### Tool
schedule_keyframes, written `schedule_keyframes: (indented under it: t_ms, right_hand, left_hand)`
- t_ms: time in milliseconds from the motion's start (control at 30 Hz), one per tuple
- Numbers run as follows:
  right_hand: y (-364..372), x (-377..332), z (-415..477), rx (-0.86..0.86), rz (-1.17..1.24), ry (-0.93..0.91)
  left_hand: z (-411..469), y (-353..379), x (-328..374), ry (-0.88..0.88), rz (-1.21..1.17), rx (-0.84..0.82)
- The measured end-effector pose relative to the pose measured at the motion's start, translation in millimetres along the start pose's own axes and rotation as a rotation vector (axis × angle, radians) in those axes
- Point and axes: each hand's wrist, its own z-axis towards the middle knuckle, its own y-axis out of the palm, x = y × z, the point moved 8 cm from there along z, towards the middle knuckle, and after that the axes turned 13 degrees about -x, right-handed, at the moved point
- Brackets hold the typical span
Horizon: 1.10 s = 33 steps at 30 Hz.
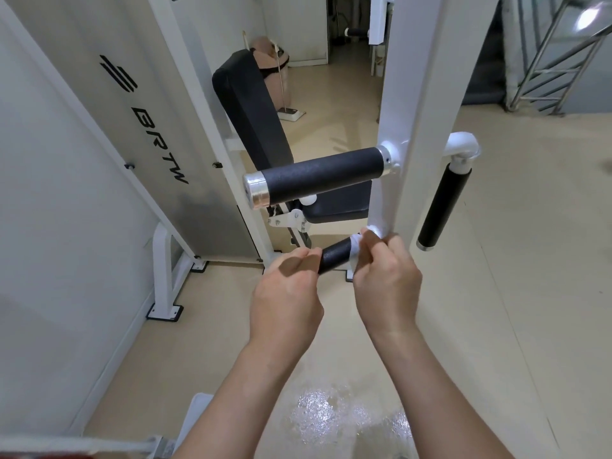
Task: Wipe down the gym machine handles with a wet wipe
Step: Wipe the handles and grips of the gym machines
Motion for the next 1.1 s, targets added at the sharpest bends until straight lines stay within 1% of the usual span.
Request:
schedule_keyframes:
  t_ms: [133,233,333,400,500,567,633,700,800,833,867,967,1033,1100]
  right_hand:
    - [5,1,-11,0.063,0.127,0.018]
    - [7,6,-16,0.114,0.171,0.038]
    - [7,5,-19,0.116,0.229,0.015]
    - [9,11,-18,0.1,0.314,0.071]
    - [18,21,-17,0.107,0.448,0.203]
    - [25,28,-19,0.106,0.525,0.302]
    - [35,28,-22,0.073,0.57,0.357]
    - [42,11,-31,0.018,0.53,0.314]
    - [45,-19,-42,-0.062,0.364,0.146]
    - [44,-17,-38,-0.086,0.327,0.128]
    - [42,-9,-32,-0.114,0.311,0.15]
    - [35,24,-15,-0.156,0.349,0.296]
    - [33,11,-19,-0.164,0.346,0.268]
    - [43,-15,-34,-0.238,0.378,0.211]
  left_hand:
    - [0,-1,3,-0.005,0.052,0.01]
    - [2,-2,3,-0.029,0.072,-0.027]
    - [6,-5,4,-0.048,0.054,-0.052]
    - [7,-7,4,-0.03,0.022,-0.047]
    - [10,-9,3,0.013,-0.044,-0.061]
    - [13,-9,3,0.031,-0.053,-0.08]
    - [14,-11,0,0.037,-0.055,-0.075]
    - [14,-12,-4,0.038,-0.079,-0.064]
    - [14,-16,-8,0.038,-0.169,-0.041]
    - [14,-18,-8,0.042,-0.199,-0.024]
    - [14,-18,-8,0.044,-0.217,-0.013]
    - [13,-14,-7,0.03,-0.226,-0.013]
    - [12,-14,-7,0.027,-0.233,-0.01]
    - [14,-18,-7,0.058,-0.247,-0.001]
